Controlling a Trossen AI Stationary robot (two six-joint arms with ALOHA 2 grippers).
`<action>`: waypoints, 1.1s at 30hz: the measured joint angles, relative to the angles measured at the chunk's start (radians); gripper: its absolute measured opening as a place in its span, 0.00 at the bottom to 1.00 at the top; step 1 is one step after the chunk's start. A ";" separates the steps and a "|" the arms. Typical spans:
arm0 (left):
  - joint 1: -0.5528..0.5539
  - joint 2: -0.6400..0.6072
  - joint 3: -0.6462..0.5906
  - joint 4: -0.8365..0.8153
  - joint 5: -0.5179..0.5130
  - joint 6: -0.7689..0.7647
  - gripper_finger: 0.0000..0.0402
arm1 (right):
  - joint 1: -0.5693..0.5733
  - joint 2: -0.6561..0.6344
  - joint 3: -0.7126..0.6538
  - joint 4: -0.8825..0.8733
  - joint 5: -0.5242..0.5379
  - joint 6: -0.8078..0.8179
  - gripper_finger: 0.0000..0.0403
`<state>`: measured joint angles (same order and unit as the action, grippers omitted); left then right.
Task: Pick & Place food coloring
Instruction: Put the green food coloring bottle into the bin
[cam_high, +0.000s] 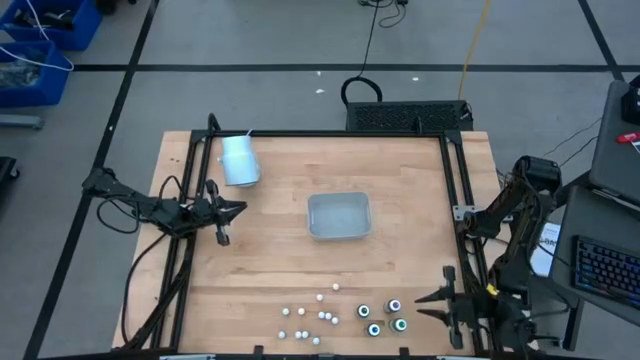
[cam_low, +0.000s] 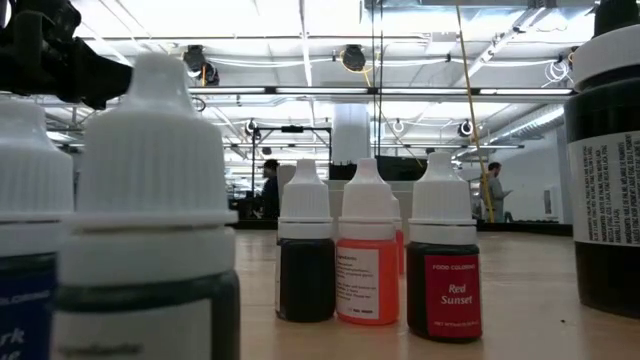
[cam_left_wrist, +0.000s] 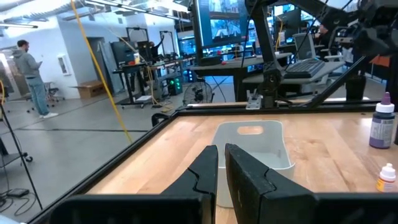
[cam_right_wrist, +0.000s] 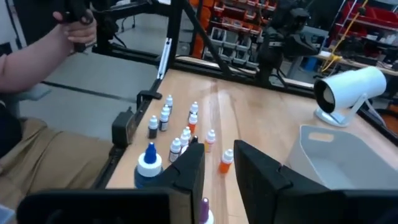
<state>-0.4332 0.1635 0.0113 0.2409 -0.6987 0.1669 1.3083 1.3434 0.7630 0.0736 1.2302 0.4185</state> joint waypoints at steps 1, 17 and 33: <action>0.000 0.000 0.000 0.000 0.000 0.010 0.10 | 0.000 0.000 -0.014 0.044 -0.001 -0.015 0.20; 0.000 0.000 0.000 0.000 0.000 0.034 0.10 | -0.031 0.104 -0.078 0.281 -0.189 -0.072 0.52; 0.000 0.000 0.000 0.000 0.000 0.035 0.10 | -0.109 0.193 -0.078 0.341 -0.340 -0.011 0.54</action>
<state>-0.4332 0.1634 0.0113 0.2409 -0.6987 0.2016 1.1996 1.5362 0.6853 0.4145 0.8900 0.4070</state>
